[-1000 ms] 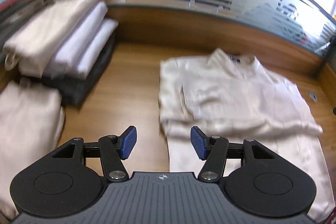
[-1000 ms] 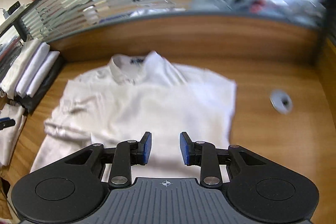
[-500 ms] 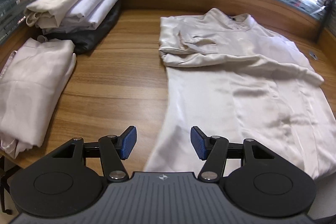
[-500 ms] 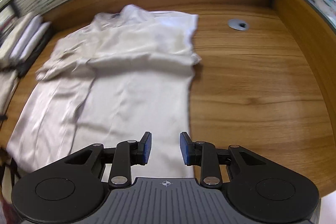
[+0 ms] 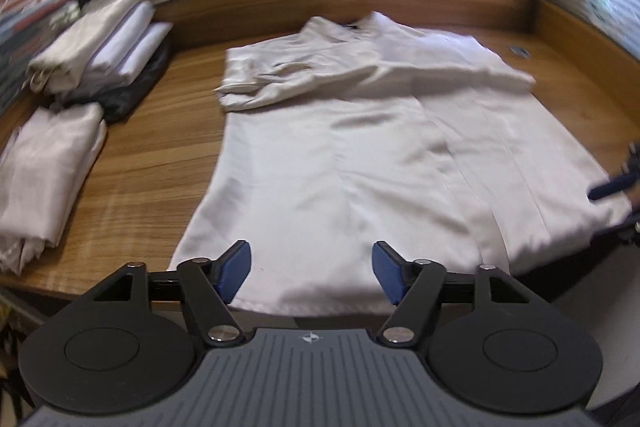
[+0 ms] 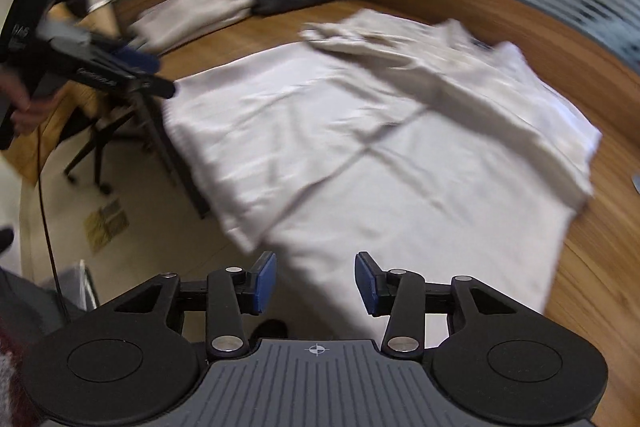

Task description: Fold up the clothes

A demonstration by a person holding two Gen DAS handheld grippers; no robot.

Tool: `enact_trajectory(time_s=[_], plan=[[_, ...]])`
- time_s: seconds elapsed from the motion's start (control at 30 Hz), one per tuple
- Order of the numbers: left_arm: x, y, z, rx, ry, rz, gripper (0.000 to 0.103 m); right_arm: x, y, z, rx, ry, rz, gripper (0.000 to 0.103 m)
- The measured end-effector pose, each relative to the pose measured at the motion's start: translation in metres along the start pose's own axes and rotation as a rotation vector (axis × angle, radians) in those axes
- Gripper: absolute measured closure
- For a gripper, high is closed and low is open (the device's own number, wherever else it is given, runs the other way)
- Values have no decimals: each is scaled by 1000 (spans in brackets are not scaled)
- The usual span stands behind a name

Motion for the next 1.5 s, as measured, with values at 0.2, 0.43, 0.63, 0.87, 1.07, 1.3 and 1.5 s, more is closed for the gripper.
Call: enact_trajectory(time_s=[0.2, 0.43, 0.63, 0.87, 1.07, 1.3, 1.5], plan=[[15, -27, -28, 223, -23, 1, 22, 4, 16, 1, 8, 17, -9, 49], [42, -47, -53, 550, -115, -30, 19, 10, 12, 13, 133, 44, -81, 48], [66, -55, -65, 744, -185, -63, 19, 16, 14, 18, 194, 68, -137, 47], [89, -69, -79, 1005, -273, -22, 19, 17, 26, 23, 209, 75, -176, 45], [103, -71, -88, 1127, -326, -19, 19, 17, 29, 27, 254, 66, -206, 44], [109, -55, -74, 1139, -390, 27, 20, 16, 30, 27, 312, 52, -227, 44], [94, -45, -59, 1106, -417, -27, 28, 13, 31, 29, 355, 20, -226, 44]])
Point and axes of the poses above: each gripper's, at about its wrist camera, not at the fingertips, and x roughly the way its jaws point, y to its left, z to its top, the point moved 6 cm from there along x, roughly the way its jaws point, and after that the axes turned 10 degrees about x, right-handed, at the moved point
